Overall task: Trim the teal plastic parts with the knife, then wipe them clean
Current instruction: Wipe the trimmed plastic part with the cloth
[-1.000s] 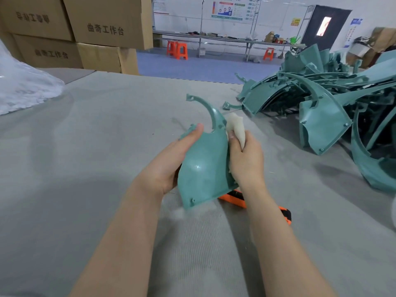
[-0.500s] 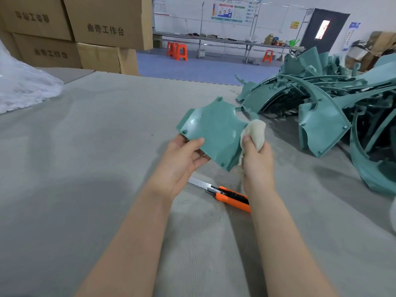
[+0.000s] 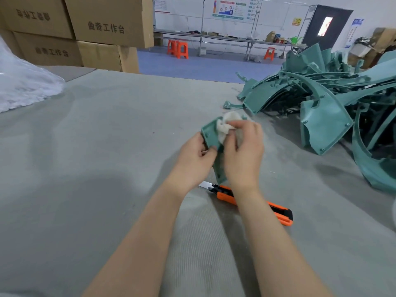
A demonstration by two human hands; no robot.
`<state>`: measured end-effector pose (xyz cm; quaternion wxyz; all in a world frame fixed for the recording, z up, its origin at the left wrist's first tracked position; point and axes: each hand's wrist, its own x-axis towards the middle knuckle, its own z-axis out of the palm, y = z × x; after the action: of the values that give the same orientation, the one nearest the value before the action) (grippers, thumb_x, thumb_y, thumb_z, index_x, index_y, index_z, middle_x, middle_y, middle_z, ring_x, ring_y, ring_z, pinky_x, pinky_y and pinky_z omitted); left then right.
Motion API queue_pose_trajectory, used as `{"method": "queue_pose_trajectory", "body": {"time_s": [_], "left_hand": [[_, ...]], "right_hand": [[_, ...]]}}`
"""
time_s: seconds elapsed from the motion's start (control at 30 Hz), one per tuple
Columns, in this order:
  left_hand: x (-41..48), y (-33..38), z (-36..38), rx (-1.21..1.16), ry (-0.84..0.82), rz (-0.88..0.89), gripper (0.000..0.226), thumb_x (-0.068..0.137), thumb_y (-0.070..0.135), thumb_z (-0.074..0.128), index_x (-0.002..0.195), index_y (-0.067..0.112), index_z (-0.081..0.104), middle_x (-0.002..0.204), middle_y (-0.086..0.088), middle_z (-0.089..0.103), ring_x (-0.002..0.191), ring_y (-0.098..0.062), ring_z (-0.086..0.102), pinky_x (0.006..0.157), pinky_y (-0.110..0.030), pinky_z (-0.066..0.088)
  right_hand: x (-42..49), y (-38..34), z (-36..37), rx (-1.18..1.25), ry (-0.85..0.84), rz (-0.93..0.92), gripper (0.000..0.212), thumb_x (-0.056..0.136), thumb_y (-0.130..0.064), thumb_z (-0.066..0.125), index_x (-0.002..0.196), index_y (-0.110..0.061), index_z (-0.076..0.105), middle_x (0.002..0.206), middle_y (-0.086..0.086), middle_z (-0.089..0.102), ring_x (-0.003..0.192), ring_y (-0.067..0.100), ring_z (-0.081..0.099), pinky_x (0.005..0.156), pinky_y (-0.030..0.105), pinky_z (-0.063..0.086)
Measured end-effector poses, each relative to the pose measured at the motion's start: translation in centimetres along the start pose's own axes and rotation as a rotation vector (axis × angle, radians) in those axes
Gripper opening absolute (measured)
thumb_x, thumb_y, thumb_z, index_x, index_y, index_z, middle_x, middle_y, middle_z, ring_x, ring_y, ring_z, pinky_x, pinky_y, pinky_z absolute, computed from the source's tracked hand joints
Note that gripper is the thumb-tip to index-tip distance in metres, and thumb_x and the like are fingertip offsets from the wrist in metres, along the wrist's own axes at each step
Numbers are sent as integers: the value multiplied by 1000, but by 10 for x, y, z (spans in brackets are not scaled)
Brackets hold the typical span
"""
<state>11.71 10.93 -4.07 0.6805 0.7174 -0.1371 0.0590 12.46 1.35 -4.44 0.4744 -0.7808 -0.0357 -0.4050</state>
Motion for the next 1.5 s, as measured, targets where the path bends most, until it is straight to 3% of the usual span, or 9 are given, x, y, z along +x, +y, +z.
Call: {"method": "queue_pose_trajectory", "body": {"time_s": [0.2, 0.33, 0.5, 0.57, 0.67, 0.8, 0.97, 1.2, 1.5], "left_hand": [[4, -4, -9, 52, 1, 9, 42, 93, -8, 40, 124, 15, 55, 105, -12, 69, 86, -21, 64, 86, -40, 55], [3, -7, -4, 121, -33, 5, 33, 95, -3, 44, 114, 22, 55, 111, -9, 67, 101, -24, 65, 93, -44, 52], [5, -9, -8, 115, -3, 27, 41, 91, -6, 41, 124, 13, 56, 105, -10, 68, 90, -19, 66, 81, -36, 54], [3, -6, -9, 115, -36, 29, 35, 94, -5, 43, 119, 15, 56, 109, -9, 67, 101, -24, 65, 92, -41, 53], [5, -3, -16, -2, 16, 31, 27, 97, -2, 45, 106, 20, 57, 100, 3, 69, 92, -12, 69, 80, -27, 57], [10, -1, -36, -400, 244, -24, 27, 98, -2, 44, 106, 19, 59, 103, 1, 71, 91, -12, 71, 72, -24, 57], [12, -6, -36, -690, 241, -75, 25, 98, -1, 43, 104, 17, 60, 95, 1, 74, 90, -16, 72, 73, -28, 58], [12, -11, -20, -844, 202, -95, 24, 100, 0, 41, 109, 15, 58, 97, -1, 74, 92, -16, 71, 76, -29, 59], [11, -11, -12, -763, 167, -140, 24, 99, 1, 43, 108, 16, 59, 96, 4, 75, 92, -15, 71, 78, -30, 59]], "right_hand": [[-8, -8, 9, 23, -170, -65, 15, 88, 4, 53, 96, -6, 61, 97, 1, 52, 85, 0, 42, 77, 4, 32], [3, 5, -5, 48, 13, 172, 14, 93, -3, 49, 98, -15, 53, 104, 4, 56, 100, 18, 51, 82, 21, 36], [-6, -9, 5, 78, -161, -46, 14, 88, -2, 52, 94, -13, 58, 97, 3, 59, 90, 10, 50, 76, 10, 37], [1, 0, 1, 66, -45, 73, 14, 91, -4, 51, 95, -17, 55, 100, 1, 60, 94, 14, 53, 82, 20, 42], [11, 26, -12, 54, 98, 406, 5, 95, -14, 52, 97, -19, 53, 101, 1, 61, 99, 21, 57, 92, 43, 47], [13, 35, -15, 217, 181, 650, 5, 96, -22, 54, 98, -26, 51, 93, -13, 56, 95, 15, 58, 94, 43, 50], [10, 27, -8, 366, 84, 747, 28, 97, -31, 52, 124, -22, 49, 115, 2, 60, 100, 17, 62, 89, 35, 52], [-6, 12, 8, 309, -304, 545, 20, 100, -36, 48, 111, -22, 57, 106, 1, 66, 99, 16, 63, 84, 35, 53], [-1, 20, 4, 248, -116, 598, 47, 102, -43, 38, 79, -7, 58, 74, 9, 60, 78, 35, 63, 73, 46, 51]]}}
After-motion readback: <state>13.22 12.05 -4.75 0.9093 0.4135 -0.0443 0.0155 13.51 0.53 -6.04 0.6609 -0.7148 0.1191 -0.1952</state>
